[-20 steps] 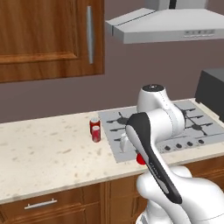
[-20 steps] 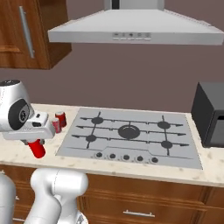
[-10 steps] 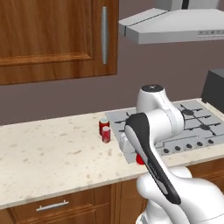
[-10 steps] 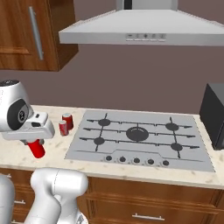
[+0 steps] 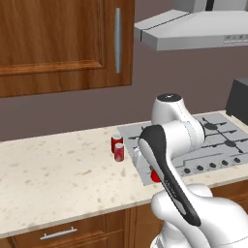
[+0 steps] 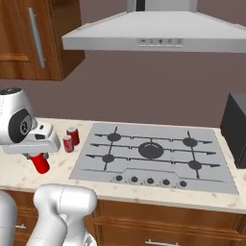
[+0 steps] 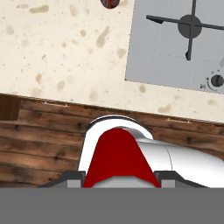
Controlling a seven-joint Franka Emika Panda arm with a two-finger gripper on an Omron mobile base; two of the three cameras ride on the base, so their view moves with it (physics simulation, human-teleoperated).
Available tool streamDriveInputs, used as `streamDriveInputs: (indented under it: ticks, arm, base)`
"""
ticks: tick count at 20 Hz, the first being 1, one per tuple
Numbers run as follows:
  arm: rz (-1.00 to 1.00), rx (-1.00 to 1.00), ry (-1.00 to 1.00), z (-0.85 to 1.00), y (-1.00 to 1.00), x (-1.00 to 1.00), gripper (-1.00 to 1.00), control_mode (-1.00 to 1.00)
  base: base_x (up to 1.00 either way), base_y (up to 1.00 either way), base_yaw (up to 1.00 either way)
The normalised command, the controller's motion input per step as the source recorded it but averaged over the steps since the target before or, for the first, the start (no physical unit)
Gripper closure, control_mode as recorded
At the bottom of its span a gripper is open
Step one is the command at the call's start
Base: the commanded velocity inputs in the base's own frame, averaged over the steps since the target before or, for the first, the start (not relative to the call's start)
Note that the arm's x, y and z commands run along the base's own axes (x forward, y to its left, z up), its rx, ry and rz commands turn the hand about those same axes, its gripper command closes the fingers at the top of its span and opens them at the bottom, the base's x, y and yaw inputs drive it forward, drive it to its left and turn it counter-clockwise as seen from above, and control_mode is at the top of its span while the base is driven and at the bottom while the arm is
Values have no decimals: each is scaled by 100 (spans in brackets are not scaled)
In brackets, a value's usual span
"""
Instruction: Four empty soda cans are scattered around the kitchen. Gather all the cans and cluster them next to the stove for recycling.
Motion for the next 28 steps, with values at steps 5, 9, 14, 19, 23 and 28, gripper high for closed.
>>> streamDriveInputs:
  ticks: [5,9,14,19,23,28]
  arm:
    - [0,0,0,0,0,0,100,100]
    - [0,0,0,0,0,0,100,100]
    - [0,0,0,0,0,0,100,100]
    - [0,0,0,0,0,0,100,100]
    - [0,0,0,0,0,0,100,100]
    - [0,0,0,0,20,46,100,-100]
  base:
    - [21,25,0]
    - [18,26,0]
    - [21,35,0]
    - [15,37,0]
    - [17,34,0]
    - [0,0,0]
